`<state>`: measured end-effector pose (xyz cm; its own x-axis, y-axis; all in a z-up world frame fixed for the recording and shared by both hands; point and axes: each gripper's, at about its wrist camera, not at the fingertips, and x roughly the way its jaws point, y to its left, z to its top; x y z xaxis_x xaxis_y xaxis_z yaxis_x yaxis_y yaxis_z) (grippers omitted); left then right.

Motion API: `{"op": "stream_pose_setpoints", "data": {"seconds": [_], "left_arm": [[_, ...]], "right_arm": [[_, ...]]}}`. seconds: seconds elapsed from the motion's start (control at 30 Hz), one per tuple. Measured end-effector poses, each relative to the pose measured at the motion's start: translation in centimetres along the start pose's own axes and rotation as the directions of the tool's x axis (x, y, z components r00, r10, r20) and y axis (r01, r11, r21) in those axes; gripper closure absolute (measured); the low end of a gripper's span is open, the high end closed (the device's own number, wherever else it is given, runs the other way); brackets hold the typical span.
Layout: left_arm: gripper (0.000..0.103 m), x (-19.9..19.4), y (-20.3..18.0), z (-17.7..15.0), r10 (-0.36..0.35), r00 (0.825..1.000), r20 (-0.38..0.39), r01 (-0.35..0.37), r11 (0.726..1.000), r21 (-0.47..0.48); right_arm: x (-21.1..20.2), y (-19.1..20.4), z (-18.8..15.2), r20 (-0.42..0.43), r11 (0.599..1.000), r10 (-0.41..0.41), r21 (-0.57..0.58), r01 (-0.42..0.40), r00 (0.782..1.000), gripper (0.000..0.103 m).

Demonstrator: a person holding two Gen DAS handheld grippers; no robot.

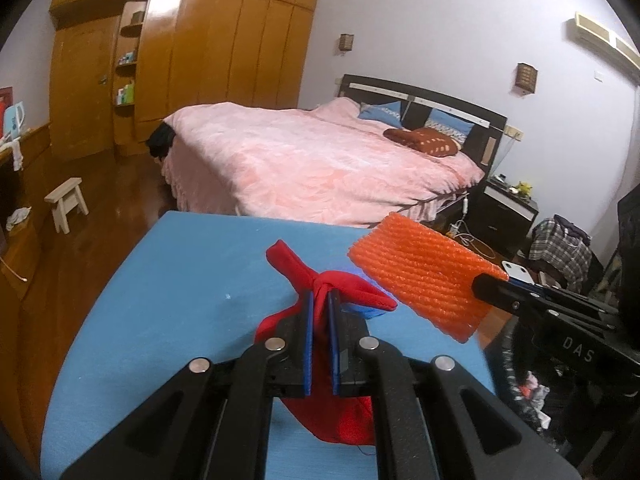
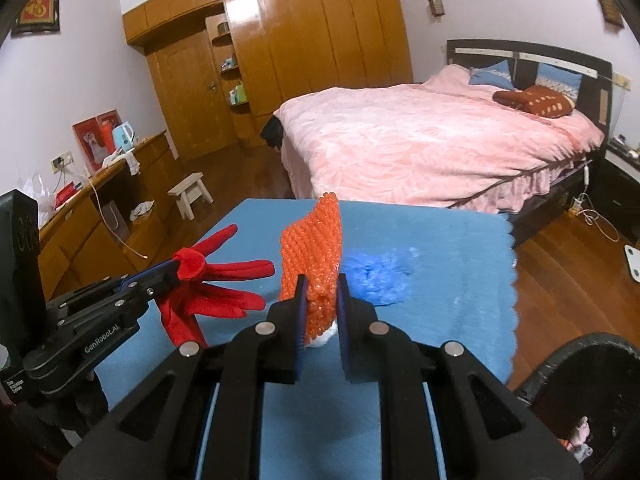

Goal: Collect trash
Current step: 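Carry the red glove and orange net over the bin and open both tools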

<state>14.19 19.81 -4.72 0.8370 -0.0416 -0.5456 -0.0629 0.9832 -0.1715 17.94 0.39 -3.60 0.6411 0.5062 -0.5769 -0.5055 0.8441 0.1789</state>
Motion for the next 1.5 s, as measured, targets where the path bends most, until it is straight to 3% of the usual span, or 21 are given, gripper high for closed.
{"op": "stream_pose_setpoints", "data": {"seconds": [0.53, 0.83, 1.5], "left_arm": [[0.096, -0.6, -8.6, -0.3, -0.116, 0.993, -0.004, 0.116, 0.990, 0.074], [0.096, -0.1, -14.2, -0.6, -0.195, 0.981, -0.016, 0.196, 0.973, 0.125], [0.096, 1.0, -27.9, -2.5, -0.384, 0.919, -0.095, 0.395, 0.884, 0.252]], "right_arm": [[-7.1, -5.5, -1.6, 0.055, 0.992, -0.113, 0.055, 0.110, 0.992, 0.090], [-11.6, -9.7, -3.2, 0.080, 0.975, -0.205, 0.103, 0.196, 0.976, 0.090], [-19.8, -19.7, -9.3, 0.067, 0.897, -0.398, 0.239, 0.372, 0.915, 0.090]]}}
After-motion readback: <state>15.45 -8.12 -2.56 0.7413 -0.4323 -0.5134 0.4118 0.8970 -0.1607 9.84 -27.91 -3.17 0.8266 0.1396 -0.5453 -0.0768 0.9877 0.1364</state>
